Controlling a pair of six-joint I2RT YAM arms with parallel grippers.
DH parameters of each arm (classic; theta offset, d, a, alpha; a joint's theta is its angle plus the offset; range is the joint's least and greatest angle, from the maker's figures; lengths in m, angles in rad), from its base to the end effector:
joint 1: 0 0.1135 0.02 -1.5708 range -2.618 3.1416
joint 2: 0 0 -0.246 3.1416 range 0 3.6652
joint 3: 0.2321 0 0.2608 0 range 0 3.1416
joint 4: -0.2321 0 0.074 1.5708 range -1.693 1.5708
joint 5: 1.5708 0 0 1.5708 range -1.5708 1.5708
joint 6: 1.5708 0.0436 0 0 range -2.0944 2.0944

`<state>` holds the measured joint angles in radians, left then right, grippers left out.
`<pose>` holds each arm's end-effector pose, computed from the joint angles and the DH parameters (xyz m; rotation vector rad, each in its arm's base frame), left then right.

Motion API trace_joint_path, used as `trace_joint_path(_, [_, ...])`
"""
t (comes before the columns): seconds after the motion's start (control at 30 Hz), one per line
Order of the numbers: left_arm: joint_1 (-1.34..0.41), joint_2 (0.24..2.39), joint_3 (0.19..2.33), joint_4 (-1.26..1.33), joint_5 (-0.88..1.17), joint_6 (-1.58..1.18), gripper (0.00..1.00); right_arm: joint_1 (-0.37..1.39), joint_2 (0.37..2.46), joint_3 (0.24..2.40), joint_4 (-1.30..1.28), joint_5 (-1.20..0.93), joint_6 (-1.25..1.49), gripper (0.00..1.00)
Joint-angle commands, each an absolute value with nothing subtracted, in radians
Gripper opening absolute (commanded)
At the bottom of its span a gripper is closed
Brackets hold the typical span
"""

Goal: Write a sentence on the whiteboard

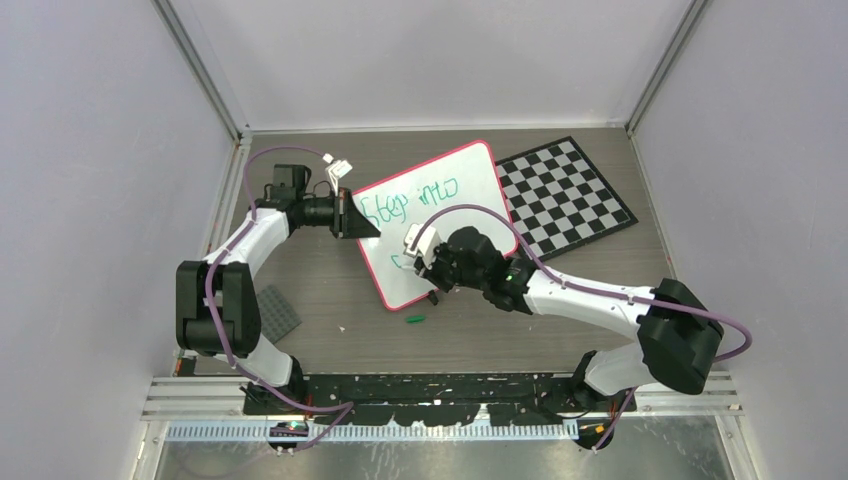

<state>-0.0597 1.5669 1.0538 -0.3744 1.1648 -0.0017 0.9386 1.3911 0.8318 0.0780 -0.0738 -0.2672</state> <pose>0.3242 -0.0595 0.2164 0.5597 2.1120 -1.4236 0.1907 0.2658 0.2173 -1.2215 1.6922 0.4892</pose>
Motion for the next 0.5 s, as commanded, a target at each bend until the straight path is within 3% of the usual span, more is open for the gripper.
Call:
trace_joint_path(0.0, [-0.054, 1.550, 1.041, -0.461, 1.094, -0.019, 0.00, 0.921, 1.353, 0.827, 0.069, -0.023, -0.277, 0.00])
trace_joint_path(0.47, [-0.054, 1.554, 1.038, -0.460, 1.094, -0.020, 0.00, 0.937, 1.353, 0.813, 0.024, -0.068, -0.258, 0.00])
